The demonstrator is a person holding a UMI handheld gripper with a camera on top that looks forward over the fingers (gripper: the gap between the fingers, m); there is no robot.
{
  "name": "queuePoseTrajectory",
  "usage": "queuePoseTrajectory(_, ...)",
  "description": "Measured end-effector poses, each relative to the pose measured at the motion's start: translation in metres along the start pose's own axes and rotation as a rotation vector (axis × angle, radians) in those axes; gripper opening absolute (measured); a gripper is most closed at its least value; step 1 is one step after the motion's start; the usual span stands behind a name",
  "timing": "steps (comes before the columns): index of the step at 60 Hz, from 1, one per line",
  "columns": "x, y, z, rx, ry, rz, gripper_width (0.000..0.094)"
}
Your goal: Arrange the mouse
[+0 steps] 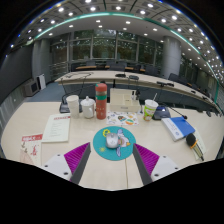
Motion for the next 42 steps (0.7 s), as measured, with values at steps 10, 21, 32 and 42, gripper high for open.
queuePoseTrajectory(10,0.004,-0.077,0.032,-0.024,0.008,0.004,0.0860)
queuePoseTrajectory(21,0.009,-0.134,0.069,-0.023,0.028,0.007,0.0857)
queuePoseTrajectory(32,0.010,-0.165,0.089,-0.037,0.052,0.005,0.0856)
queuePoseTrajectory(42,0.008,-0.180,0.097,-0.054,0.061,0.010,0.0855)
Point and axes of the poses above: the point between the fingertips, and its own axes, seen from behind it with the camera up: x to the left, z down, y forward, the way the camera looks, the point moved 6 cm from there along -y, backward, against the way the camera looks, and after that the axes turned 6 degrees about x, right-handed, at the moved point
